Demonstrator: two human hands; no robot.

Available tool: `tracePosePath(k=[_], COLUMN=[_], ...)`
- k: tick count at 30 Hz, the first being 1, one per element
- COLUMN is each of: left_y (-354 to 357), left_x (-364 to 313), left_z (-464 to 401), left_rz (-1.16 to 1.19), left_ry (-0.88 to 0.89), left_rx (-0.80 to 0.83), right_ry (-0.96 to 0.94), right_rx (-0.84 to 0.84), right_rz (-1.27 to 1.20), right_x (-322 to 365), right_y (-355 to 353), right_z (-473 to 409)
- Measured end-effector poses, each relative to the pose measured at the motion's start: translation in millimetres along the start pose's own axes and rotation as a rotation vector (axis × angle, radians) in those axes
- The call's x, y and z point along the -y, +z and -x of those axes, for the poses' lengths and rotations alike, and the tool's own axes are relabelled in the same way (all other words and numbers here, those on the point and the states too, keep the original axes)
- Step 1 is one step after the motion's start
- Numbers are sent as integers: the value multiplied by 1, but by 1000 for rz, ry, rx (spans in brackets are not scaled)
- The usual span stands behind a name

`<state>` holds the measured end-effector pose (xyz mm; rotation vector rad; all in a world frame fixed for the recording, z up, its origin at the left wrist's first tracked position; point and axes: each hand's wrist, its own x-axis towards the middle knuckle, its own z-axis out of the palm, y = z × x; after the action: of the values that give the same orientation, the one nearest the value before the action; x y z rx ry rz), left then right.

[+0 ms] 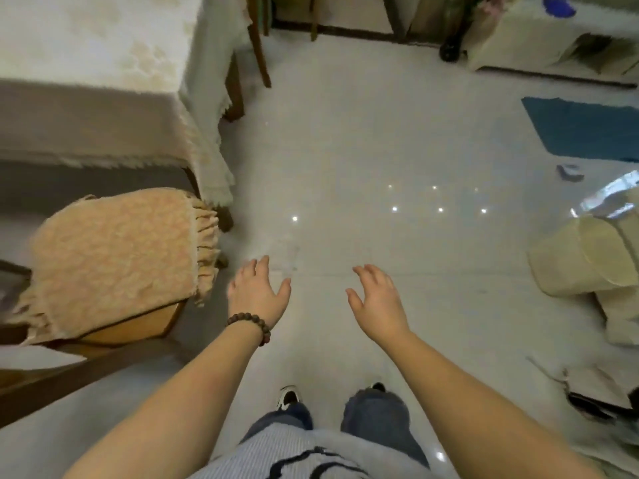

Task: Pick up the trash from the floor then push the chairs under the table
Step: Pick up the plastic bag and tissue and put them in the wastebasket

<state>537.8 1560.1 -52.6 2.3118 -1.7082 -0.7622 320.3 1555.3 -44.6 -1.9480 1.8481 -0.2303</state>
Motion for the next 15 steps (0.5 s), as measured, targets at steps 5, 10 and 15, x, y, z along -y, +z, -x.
tracePosePath(k=[5,10,15], left_y=[12,42,70], left_x=[6,-8,-36], left_z=[-34,-61,-77], left_rz=[52,107,221], left_ry=[-223,-507,-738], left_rx=[-64,-136,-220], right_ry=[-184,-407,-643], right_rx=[155,337,553], right_rz=[0,72,172], right_x=[1,-9,-20], right_y=[3,12,22], right_z=[-90,-189,-268])
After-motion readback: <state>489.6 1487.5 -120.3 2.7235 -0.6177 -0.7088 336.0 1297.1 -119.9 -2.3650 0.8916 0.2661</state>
